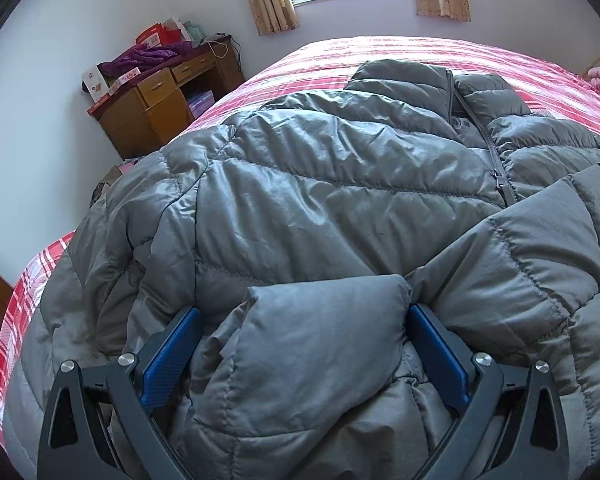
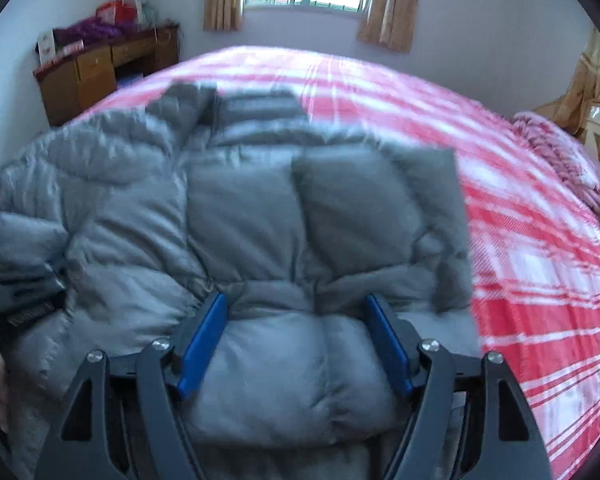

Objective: Fold large clothes

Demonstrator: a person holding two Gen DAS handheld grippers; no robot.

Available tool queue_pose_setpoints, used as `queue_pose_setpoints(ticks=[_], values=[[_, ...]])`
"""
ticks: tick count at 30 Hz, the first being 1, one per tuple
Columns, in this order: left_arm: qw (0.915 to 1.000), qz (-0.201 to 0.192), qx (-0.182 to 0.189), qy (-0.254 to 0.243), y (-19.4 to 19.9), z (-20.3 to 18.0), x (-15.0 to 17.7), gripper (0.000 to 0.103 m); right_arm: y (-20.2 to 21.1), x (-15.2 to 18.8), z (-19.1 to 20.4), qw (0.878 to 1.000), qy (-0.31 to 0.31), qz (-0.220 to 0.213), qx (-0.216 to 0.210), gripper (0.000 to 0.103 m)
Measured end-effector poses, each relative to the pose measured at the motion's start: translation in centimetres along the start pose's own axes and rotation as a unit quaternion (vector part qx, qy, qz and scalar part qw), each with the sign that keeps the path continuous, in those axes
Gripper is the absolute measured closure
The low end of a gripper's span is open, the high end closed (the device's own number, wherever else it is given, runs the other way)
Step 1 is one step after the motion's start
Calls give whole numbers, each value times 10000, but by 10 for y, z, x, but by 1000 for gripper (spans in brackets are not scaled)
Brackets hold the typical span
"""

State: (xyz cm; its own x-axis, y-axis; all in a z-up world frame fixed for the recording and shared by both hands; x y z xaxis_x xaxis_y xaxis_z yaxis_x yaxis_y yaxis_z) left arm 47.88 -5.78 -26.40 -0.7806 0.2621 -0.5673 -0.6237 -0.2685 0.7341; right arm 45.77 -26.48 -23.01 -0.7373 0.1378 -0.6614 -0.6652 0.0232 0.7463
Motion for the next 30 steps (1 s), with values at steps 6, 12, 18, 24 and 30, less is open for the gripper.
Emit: queue_pose_setpoints(ticks=[6, 12, 18, 24, 30], values=[[10000, -4, -24, -15, 0, -1, 0, 1, -10, 0, 1, 9999, -1, 118, 101, 22], [10000, -9, -45, -28, 0, -1, -1, 1, -15, 1, 1, 9997, -10, 144, 189, 20], [9999, 57, 21, -105, 4, 1, -4, 1, -16, 0, -1, 9997, -42, 169, 189, 18], [9976, -447, 150, -515, 73, 43, 9, 1, 30, 1, -16, 9989, 100, -362, 266, 10], [9979, -193, -575, -209, 98, 158, 83, 1, 75, 43, -25, 9990, 264, -350, -36, 8]])
Point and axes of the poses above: each gripper's, at about its wrist camera, not at the fingertips, and y roughly against the way its jaws point, z to its left, x to its underside, the point moved 5 cm from there along -y, roughly the way its jaws point, and after that the axes turned 13 degrees about -y, right-handed, at the moved point
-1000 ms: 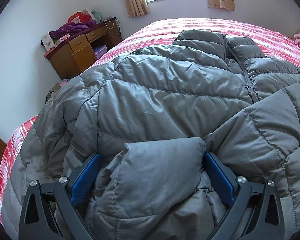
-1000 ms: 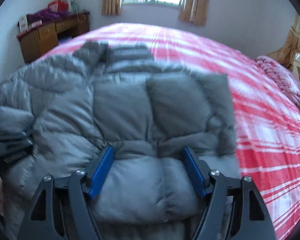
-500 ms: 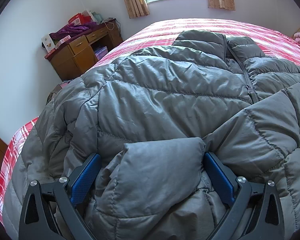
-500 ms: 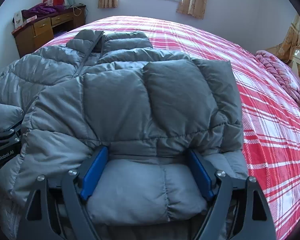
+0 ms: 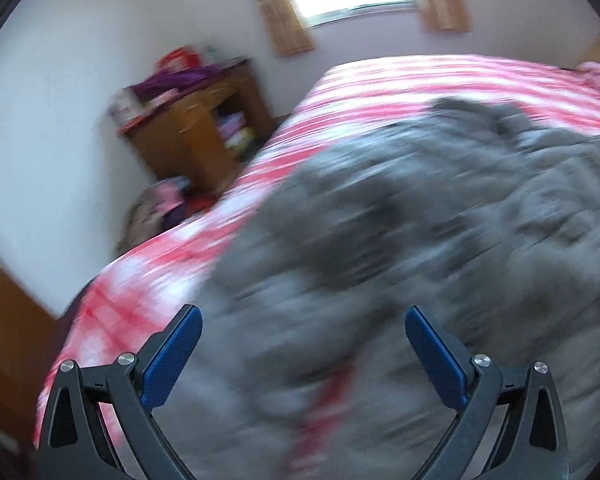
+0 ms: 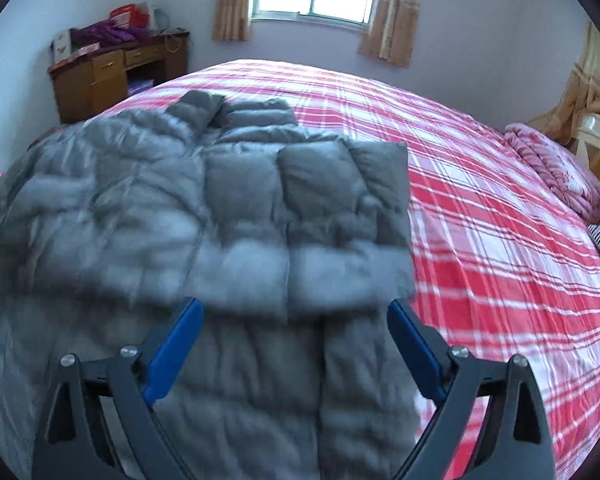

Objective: Fold large clothes

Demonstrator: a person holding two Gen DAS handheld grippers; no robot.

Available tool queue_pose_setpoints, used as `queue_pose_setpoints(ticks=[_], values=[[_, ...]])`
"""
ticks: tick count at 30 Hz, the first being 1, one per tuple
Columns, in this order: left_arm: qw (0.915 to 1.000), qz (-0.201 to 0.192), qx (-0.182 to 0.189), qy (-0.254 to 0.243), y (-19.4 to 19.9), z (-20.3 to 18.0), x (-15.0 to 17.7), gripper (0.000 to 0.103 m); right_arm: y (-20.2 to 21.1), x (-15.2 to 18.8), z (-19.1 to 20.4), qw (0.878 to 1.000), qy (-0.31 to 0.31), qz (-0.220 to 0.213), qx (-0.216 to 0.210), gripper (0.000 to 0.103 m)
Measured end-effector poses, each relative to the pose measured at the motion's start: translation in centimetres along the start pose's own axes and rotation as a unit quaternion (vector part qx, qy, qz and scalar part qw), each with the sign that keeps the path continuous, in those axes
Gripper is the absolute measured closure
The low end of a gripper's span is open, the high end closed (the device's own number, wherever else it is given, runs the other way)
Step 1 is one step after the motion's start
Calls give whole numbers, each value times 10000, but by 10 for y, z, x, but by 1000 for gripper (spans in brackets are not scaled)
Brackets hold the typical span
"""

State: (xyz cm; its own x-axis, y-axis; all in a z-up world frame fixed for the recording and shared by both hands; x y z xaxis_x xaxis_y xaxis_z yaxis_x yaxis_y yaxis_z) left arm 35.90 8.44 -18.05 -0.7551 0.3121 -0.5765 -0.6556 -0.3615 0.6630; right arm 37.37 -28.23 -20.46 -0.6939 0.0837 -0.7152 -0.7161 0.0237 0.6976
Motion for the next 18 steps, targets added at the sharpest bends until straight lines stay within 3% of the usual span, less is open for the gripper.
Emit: queue_pose_setpoints(ticks=[2, 4, 8, 12, 14, 15, 17, 18], values=[[9987, 259, -381, 238, -2, 42, 35, 1, 15, 11, 3, 9999, 122, -102, -21, 8], [9968, 438, -421, 518, -4, 69, 64, 1, 27, 21, 5, 9996, 193, -183, -77, 8], [9922, 915, -66, 848, -22, 84, 109, 1, 40, 34, 9, 9992, 165, -321, -144, 8], [9888, 916, 383, 1111, -35, 73, 114, 5, 34, 48, 10, 9992, 224, -320, -57, 8], [9879, 914, 551, 1129, -43, 66, 108, 42, 33, 54, 10, 9993, 228, -310, -5, 8], [9878, 919, 560, 1123, -44, 65, 103, 48, 34, 55, 11, 9991, 255, -336, 20, 7], [9895, 819, 573, 1043, -38, 67, 97, 73, 34, 58, 11, 9992, 283, -286, 0, 7], [9897, 797, 592, 1027, -36, 68, 93, 75, 32, 59, 11, 9993, 273, -242, 24, 6]])
Point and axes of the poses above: each gripper's, at about its wrist camera, not at the fingertips, and y roughly against the way its jaws point, z to its left, x to its underside, the point moved 5 cm from there along -y, roughly the way its jaws point, and after that the axes turned 13 degrees about -y, right-handed, at the moved point
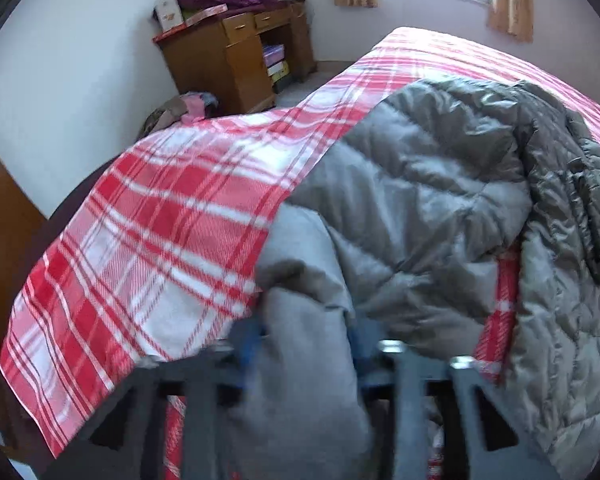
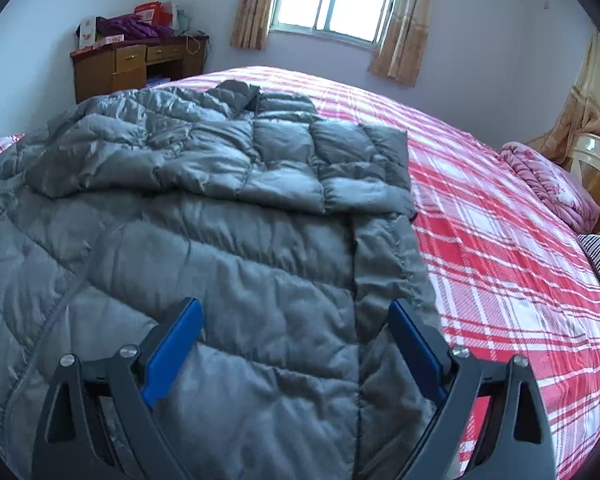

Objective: Fold large clothes

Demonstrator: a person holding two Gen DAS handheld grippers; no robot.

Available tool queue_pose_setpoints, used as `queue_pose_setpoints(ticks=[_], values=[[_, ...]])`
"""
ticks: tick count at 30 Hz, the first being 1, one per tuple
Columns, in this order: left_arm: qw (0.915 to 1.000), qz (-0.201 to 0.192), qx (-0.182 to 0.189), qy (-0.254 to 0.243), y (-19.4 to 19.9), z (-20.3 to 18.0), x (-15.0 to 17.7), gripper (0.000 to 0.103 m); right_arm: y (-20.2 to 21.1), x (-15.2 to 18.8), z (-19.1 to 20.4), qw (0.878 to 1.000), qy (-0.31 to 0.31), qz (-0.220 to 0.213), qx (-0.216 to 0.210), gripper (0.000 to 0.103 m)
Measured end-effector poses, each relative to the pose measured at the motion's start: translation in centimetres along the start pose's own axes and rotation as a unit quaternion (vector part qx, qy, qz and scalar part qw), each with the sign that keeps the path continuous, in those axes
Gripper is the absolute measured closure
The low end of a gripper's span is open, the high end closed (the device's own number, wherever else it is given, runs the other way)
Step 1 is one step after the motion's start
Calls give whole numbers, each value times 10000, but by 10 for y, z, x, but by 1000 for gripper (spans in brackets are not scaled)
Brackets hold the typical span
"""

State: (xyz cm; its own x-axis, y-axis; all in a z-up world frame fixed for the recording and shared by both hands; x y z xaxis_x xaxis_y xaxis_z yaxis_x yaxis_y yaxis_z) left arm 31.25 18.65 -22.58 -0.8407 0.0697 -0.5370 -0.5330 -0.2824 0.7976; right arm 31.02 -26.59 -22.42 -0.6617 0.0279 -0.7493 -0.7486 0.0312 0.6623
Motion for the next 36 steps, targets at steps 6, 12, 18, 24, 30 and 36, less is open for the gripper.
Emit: queue_pose_setpoints(ticks=[6, 12, 18, 24, 30, 36], values=[[9956, -712, -608, -95, 57, 18, -31, 82, -8, 6, -5, 9998, -120, 157, 34, 4], [9797, -1760, -835, -475, 133, -13, -82, 83, -8, 8, -5, 9998, -96, 165, 67, 3], [9578, -2624, -97, -1169, 189, -116, -120, 83, 6, -1, -20, 9988, -461, -99, 150, 3], [9413, -2785, 387, -1867, 188, -234, -122, 12, 15, -5, -49, 9939, -1087, -169, 59, 3], [9390, -3037, 415, -1561, 194, -238, -112, 8, 17, -3, -59, 9935, -1136, -99, 43, 3], [9523, -2831, -34, -1139, 163, -177, -98, 3, 15, -9, -61, 9936, -1127, 36, -35, 3]])
Point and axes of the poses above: each gripper's, at about its wrist camera, not at the fingertips, and y roughly against the way its jaws point, z to its left, x to its underside, the point moved 5 cm from there along -y, roughly the way its jaws point, and after that the axes turned 13 degrees about -y, right-handed, at the moved point
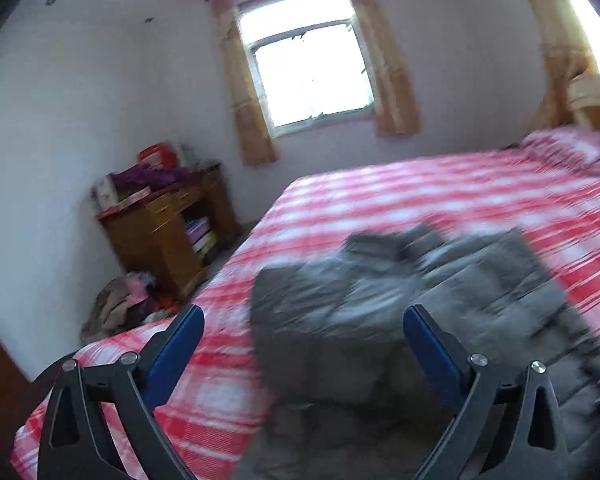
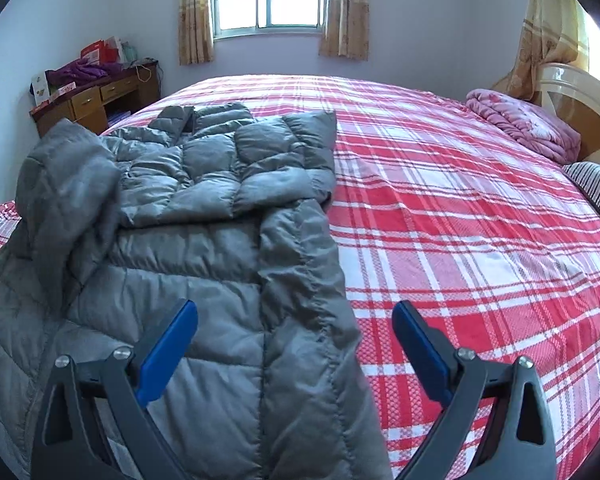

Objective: Fold large clothes

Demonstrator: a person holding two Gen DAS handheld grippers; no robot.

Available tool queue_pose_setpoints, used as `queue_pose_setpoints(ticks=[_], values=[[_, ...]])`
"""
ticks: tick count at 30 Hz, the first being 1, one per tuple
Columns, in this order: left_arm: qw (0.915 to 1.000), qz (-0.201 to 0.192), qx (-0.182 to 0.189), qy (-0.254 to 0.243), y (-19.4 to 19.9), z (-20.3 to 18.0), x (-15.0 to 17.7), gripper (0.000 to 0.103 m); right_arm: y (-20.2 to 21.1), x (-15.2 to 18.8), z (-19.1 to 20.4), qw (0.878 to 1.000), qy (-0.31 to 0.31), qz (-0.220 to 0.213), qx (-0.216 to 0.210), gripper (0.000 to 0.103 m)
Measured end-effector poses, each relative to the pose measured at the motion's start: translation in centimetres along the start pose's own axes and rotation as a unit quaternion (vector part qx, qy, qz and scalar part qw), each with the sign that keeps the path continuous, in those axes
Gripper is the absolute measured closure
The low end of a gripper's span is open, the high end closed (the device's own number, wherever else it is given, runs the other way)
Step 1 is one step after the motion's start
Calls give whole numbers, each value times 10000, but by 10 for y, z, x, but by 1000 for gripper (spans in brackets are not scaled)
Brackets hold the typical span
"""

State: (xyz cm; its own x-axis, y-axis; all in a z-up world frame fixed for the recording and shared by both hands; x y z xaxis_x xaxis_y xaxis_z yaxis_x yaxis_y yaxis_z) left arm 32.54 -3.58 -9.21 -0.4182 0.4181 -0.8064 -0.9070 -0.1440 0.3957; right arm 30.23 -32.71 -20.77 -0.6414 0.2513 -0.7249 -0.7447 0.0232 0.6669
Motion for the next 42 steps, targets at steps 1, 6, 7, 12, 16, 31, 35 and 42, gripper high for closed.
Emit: queue_pose_setpoints(ticks=[1, 6, 7, 12, 16, 31, 35, 42], values=[[9997, 231, -109, -25, -12, 7, 14, 3, 2, -3, 6, 10000, 49, -16, -77, 3], [9940, 1041, -329, 102, -64, 24, 71, 3, 8, -19, 44, 9985, 300, -24, -448, 3], [9924, 1152, -403, 126, -71, 26, 80, 3, 8, -22, 52, 9982, 357, -33, -490, 3], [9878, 1487, -383, 248, -98, 22, 105, 3, 4, -33, 81, 9957, 273, 96, -881, 3], [9826, 1802, -340, 286, -121, 13, 127, 3, -6, -39, 96, 9941, 122, 234, -1050, 3], [9755, 2040, -72, 827, -133, 24, 144, 3, -48, -20, 143, 9813, 192, 1142, -1537, 78], [9749, 2052, -72, 867, -135, 27, 146, 3, -33, -34, 132, 9861, 243, 833, -1419, 88], [9747, 2086, -153, 786, -135, 25, 146, 3, -23, -64, 89, 9932, -19, 471, -1067, 88]])
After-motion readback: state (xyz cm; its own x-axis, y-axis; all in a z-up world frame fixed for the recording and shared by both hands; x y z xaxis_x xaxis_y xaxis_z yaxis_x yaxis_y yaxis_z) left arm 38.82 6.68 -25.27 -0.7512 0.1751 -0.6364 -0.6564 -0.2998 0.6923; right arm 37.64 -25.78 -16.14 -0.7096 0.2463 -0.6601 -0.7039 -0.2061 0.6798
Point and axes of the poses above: each gripper's, at about its wrist camera, not at the fingertips, and y roughly against the way its jaws point, z to its left, x to its underside, the point moved 5 cm from there along -y, roughly the way its jaws point, and after that the axes turned 13 degrees about -y, right-handed, at the moved point
